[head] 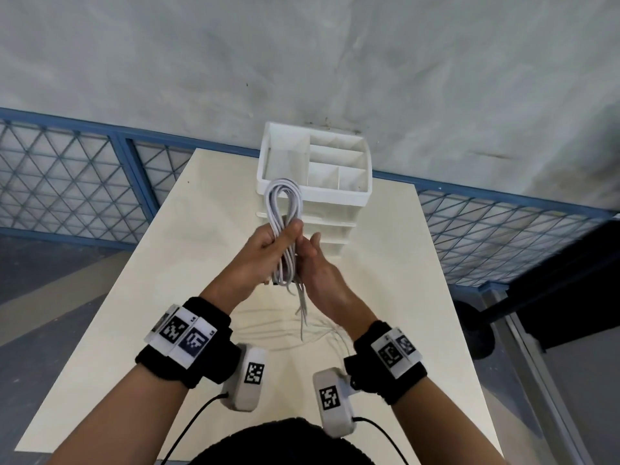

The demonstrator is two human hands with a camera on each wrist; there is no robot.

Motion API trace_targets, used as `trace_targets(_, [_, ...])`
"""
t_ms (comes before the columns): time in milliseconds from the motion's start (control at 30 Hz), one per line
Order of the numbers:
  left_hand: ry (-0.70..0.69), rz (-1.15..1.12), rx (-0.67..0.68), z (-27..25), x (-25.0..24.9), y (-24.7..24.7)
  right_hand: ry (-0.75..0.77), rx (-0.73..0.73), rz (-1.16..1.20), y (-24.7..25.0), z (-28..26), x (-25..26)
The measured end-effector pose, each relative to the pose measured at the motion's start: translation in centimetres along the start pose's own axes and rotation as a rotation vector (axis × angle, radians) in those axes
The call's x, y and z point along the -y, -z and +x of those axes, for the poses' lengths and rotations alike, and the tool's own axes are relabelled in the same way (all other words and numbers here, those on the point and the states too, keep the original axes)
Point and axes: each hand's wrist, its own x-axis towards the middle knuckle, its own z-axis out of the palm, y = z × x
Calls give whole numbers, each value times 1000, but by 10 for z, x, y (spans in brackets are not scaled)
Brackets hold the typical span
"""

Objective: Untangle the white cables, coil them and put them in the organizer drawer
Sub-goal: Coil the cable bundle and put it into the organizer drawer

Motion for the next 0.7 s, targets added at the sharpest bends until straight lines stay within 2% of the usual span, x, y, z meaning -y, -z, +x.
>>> trace_targets(100, [2, -100, -70, 5, 4, 16, -19, 60, -115, 1, -1, -16])
trace_targets(233, [-32, -264, -198, 13, 5, 33, -61, 243, -333, 4, -8, -33])
trace_targets(300, [-63, -303, -294, 17, 4, 47, -90, 251, -363, 8, -14, -39])
trace_targets(367, [-90, -181, -396, 17, 7, 61, -57, 254, -490, 14, -19, -39])
trace_targets(433, [-93, 60, -435, 16, 14, 65, 16, 306, -689, 17, -19, -29])
trace_targets(533, [-59, 287, -340, 13, 34, 53, 139, 383, -887, 17, -15, -6])
trace_targets(700, [-68, 311, -108, 4, 48, 16, 227, 346, -962, 24, -1, 22])
